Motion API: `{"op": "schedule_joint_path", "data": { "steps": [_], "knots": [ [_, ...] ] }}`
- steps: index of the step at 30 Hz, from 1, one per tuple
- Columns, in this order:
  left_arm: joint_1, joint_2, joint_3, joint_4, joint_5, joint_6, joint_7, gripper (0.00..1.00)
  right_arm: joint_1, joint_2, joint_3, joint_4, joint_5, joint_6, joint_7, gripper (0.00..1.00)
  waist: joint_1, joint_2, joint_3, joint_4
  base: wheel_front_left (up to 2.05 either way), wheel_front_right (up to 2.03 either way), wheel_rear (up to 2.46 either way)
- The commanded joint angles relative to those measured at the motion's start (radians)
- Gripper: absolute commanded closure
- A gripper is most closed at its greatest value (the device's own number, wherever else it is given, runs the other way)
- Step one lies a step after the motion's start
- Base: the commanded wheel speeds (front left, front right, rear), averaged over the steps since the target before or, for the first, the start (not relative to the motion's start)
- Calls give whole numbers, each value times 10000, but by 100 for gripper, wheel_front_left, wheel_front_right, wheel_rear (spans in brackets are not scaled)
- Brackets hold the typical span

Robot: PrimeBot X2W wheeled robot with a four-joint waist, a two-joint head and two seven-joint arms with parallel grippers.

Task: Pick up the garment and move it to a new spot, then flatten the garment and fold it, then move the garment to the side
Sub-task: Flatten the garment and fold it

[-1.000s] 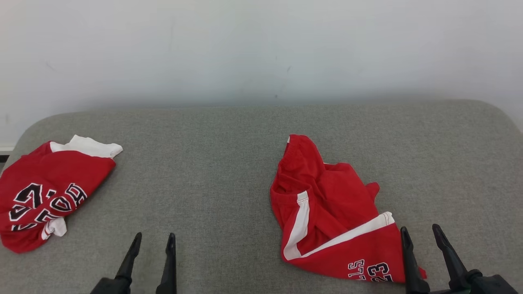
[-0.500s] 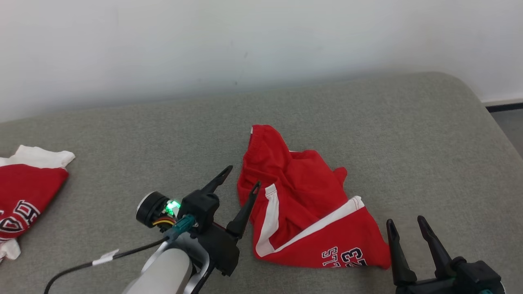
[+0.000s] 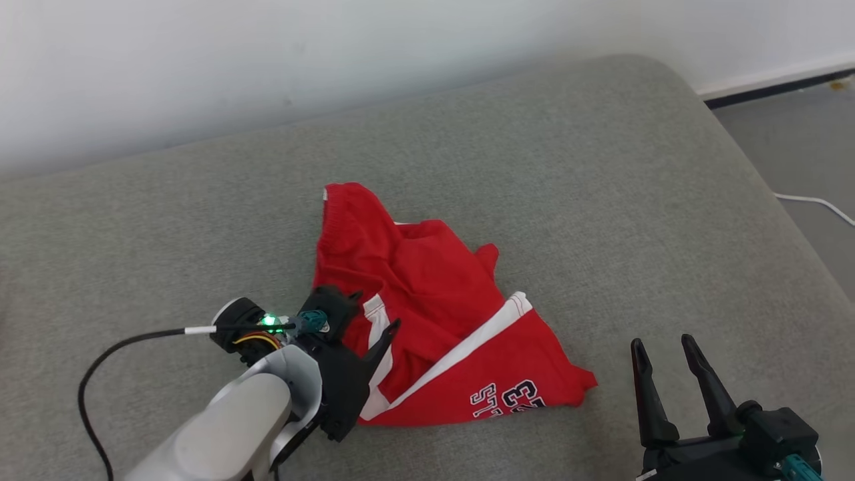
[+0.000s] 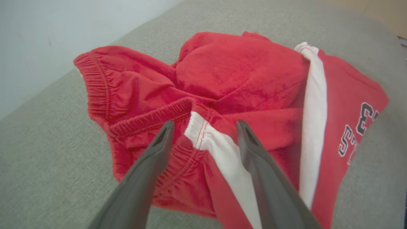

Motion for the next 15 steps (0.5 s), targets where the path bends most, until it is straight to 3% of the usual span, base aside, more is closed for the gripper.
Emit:
{"op": "schedule_joint_path", "data": {
  "steps": [1, 2, 3, 4, 5, 9, 15],
  "knots": [
    [-180, 120, -193, 135, -163, 21, 11, 0, -34, 53, -6, 15, 57, -22, -5, 0, -2, -1, 224, -259, 0, 0, 0],
    [-224, 107, -364, 240, -366, 20, 92, 0, -37, 54, -6, 24, 54, -22, -5, 0, -2, -1, 221, -270, 0, 0, 0],
    [-300, 117, -589, 343, -446, 20, 182, 8, -39, 49, -24, 27, 53, -22, -5, 0, -2, -1, 215, -268, 0, 0, 0],
    [-399, 126, -720, 463, -559, 20, 249, 58, -43, 37, -60, 35, 56, -22, -5, 0, -2, -1, 203, -251, 0, 0, 0],
    [-490, 131, -848, 571, -690, 21, 298, 100, -46, 25, -79, 40, 54, -22, -5, 0, -2, -1, 191, -227, 0, 0, 0],
    [-697, 159, -1127, 747, -1082, 21, 144, 100, -56, 1, -144, -24, -33, -22, -5, 0, -2, -1, 108, -106, 0, 0, 0],
    [-1154, 351, -622, 1135, -1483, 51, -1283, 100, 159, -55, -235, -101, -108, -22, -5, 0, -2, -1, -171, 445, 0, 0, 0]
  ]
}}
